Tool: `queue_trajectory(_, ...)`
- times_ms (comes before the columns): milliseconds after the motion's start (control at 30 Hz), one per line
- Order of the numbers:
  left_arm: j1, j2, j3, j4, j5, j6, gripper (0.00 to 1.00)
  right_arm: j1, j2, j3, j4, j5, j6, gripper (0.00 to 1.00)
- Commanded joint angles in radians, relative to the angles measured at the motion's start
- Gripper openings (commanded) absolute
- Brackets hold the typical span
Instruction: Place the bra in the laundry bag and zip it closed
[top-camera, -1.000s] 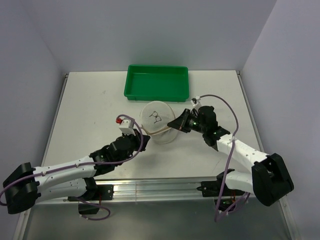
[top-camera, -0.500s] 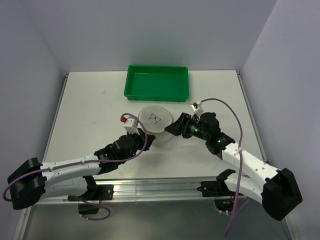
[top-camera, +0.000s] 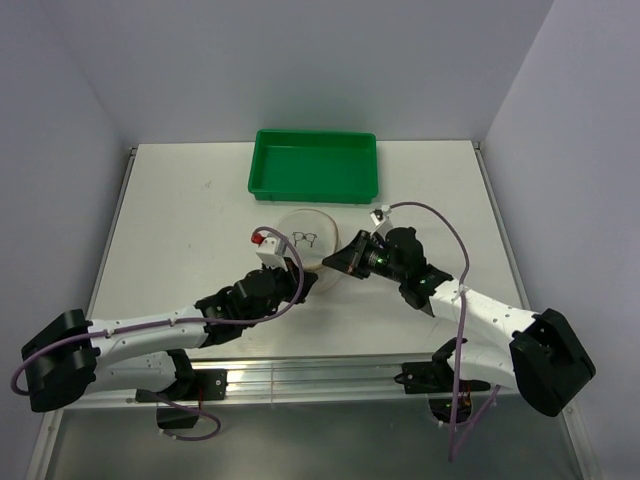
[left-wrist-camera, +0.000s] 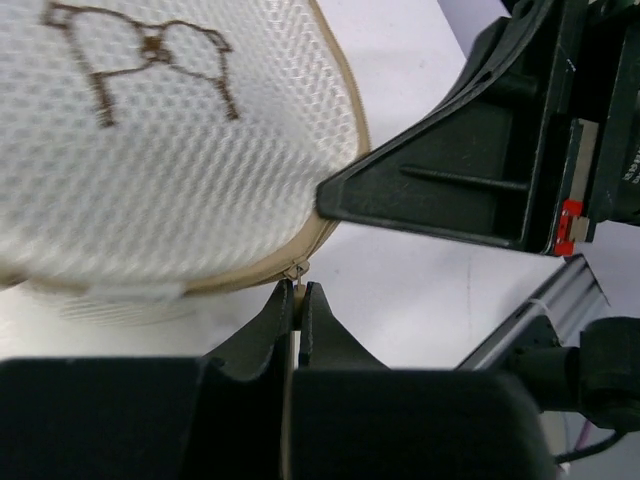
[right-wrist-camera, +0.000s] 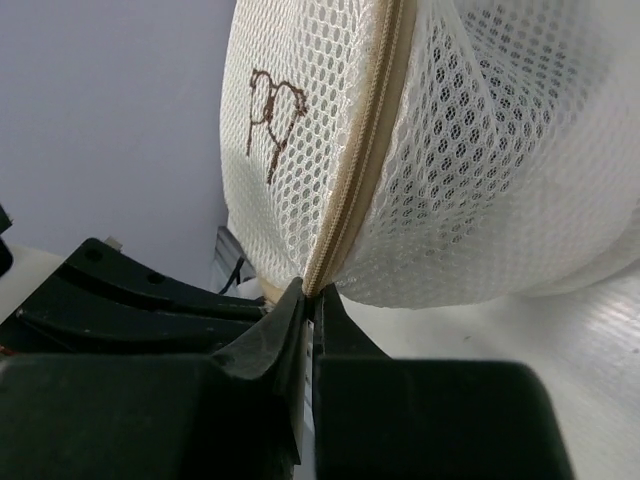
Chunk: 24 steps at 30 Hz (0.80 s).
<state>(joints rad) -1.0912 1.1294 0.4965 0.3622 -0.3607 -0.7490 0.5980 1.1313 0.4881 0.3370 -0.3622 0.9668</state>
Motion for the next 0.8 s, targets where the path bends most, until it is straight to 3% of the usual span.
queue_trajectory(0, -0.006, -0.075, 0.014, -0.093, -0.092, 0.068, 0.0, -0.055, -0.005, 0.029, 0.005, 0.051, -0.045, 0.0)
queue_trajectory(167, 0.024, -0.197, -0.022, -0.244, -0.216, 0.066, 0.0, -0.153, 0.001, 0.026, -0.036, 0.005, -0.114, 0.0)
queue_trajectory(333, 0.03, -0.241, -0.026, -0.258, -0.242, 0.036, 0.0, -0.144, 0.062, 0.044, -0.023, -0.099, -0.132, 0.0)
queue_trajectory(467, 0.03, -0.266, 0.003, -0.261, -0.241, 0.059, 0.0, -0.115, 0.03, 0.052, -0.056, -0.061, -0.152, 0.0)
queue_trajectory(533, 0.03, -0.29, 0.046, -0.295, -0.262, 0.083, 0.16, -0.115, 0.007, 0.058, -0.085, -0.052, -0.171, 0.01)
queue_trajectory(567, 0.03, -0.301, 0.063, -0.316, -0.261, 0.1, 0.31, -0.115, 0.001, 0.063, -0.096, -0.053, -0.18, 0.1)
queue_trajectory(600, 0.03, -0.313, 0.092, -0.328, -0.265, 0.121, 0.59, -0.116, -0.004, 0.075, -0.11, -0.055, -0.189, 0.18)
queue_trajectory(633, 0.03, -0.336, 0.106, -0.344, -0.273, 0.128, 0.72, -0.115, -0.017, 0.081, -0.143, -0.052, -0.215, 0.3)
queue_trajectory(667, 0.03, -0.361, 0.137, -0.368, -0.294, 0.14, 0.99, -0.115, -0.027, 0.092, -0.174, -0.047, -0.236, 0.56)
queue_trajectory(733, 0.03, -0.381, 0.169, -0.414, -0.316, 0.152, 0.99, -0.116, -0.071, 0.102, -0.208, -0.035, -0.259, 0.79)
queue_trajectory(767, 0.03, -0.387, 0.203, -0.449, -0.326, 0.158, 0.99, -0.116, -0.09, 0.118, -0.229, -0.02, -0.273, 0.97)
